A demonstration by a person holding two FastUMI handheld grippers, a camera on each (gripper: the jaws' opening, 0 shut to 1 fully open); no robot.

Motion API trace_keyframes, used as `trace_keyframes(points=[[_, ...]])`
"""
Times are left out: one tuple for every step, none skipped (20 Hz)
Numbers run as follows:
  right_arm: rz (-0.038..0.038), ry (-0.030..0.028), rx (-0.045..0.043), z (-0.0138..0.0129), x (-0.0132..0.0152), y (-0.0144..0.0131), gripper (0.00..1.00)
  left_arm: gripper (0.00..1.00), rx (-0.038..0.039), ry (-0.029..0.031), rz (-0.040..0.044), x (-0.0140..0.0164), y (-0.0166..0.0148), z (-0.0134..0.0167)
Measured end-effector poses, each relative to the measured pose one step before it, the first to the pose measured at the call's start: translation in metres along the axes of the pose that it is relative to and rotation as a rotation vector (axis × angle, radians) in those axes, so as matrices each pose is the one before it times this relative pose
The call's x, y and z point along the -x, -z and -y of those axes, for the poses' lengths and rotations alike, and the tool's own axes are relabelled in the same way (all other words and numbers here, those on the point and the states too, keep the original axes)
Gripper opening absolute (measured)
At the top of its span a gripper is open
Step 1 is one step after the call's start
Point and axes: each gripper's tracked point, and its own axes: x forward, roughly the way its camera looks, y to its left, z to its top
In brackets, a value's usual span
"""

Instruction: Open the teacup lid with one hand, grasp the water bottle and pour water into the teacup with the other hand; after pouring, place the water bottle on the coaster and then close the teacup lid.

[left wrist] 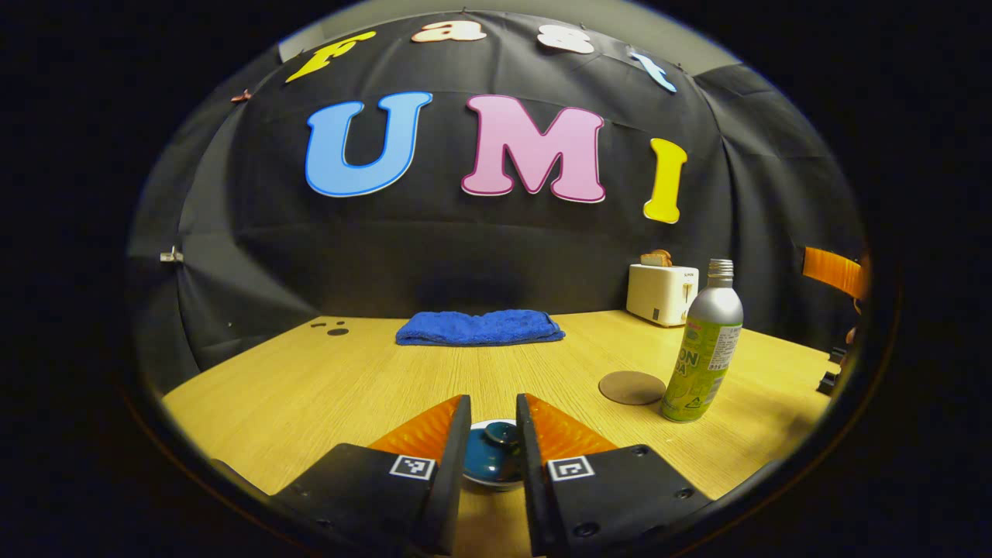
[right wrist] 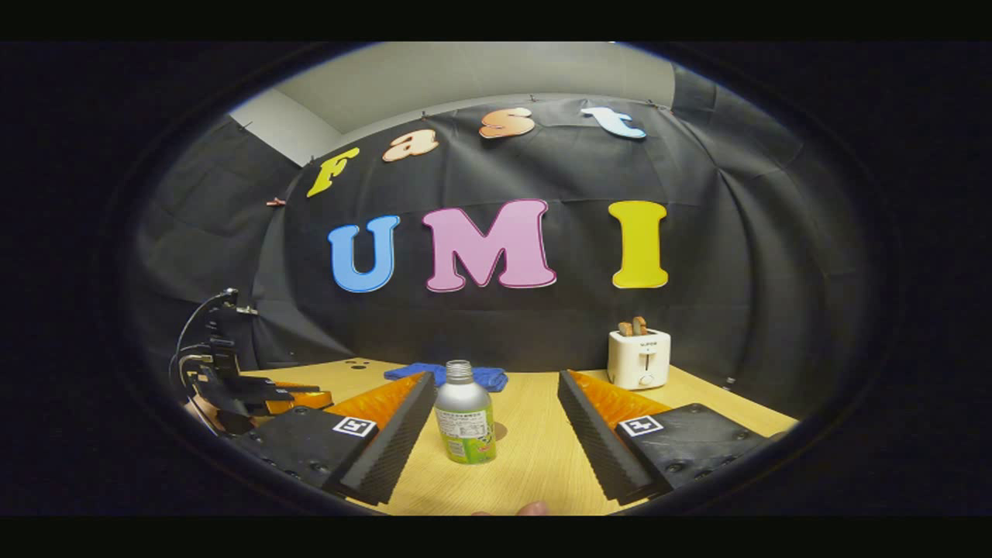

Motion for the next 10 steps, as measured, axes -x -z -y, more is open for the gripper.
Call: trace_keyframes(points=[[-0.00134,-0.00275,-0.00267,-0.00137,0.00056,0.0004,0.98,0.42,-0.03012,-0.0054,0.0003,-0.00137,-0.00222,0.00074],[0.0014,-0.00339,-0.00175,-0.00165,0.00052,0.00006,0.96,0.47,-0.02405,-0.00133,-0.00595,-0.001,0.00036,0.00093],[0.00249,-0.00165,-0.00025,-0.00001,0.00021,-0.00204,0.96,0.55,-0.0108,0.01047,-0.01335,-0.00126,0.00121,0.0029],[0.0032,-0.00121,0.00177,-0.00124,0.00012,-0.00188,0.96,0.54,-0.00195,0.00724,-0.01933,-0.00247,0.00407,0.0031],[0.00271,-0.0003,0.00203,0.00066,0.00026,-0.00028,0.96,0.58,-0.00185,0.00027,-0.02257,-0.00181,0.00467,0.00018],[0.00285,0.00038,0.00044,0.00048,-0.00005,-0.00039,0.96,0.58,-0.00461,-0.00213,-0.02212,-0.00231,0.00503,-0.00089],[0.00208,-0.00037,-0.0018,0.00066,0.00023,-0.0005,0.96,0.58,-0.00715,-0.00279,-0.02019,-0.00256,0.00434,0.00037],[0.00086,-0.0011,-0.0046,0.00044,-0.00003,-0.00083,0.96,0.58,-0.0026,-0.00382,-0.01523,-0.00159,0.00406,-0.00118],[0.00143,-0.00103,-0.00432,0.00003,0.00022,-0.00021,0.96,0.58,0.00473,0.00503,-0.00841,-0.00177,0.0024,0.00015],[0.00117,-0.00008,-0.00408,0.00023,0.00015,-0.00034,0.96,0.58,0.00839,0.00643,-0.00548,-0.00075,0.00274,0.00197]])
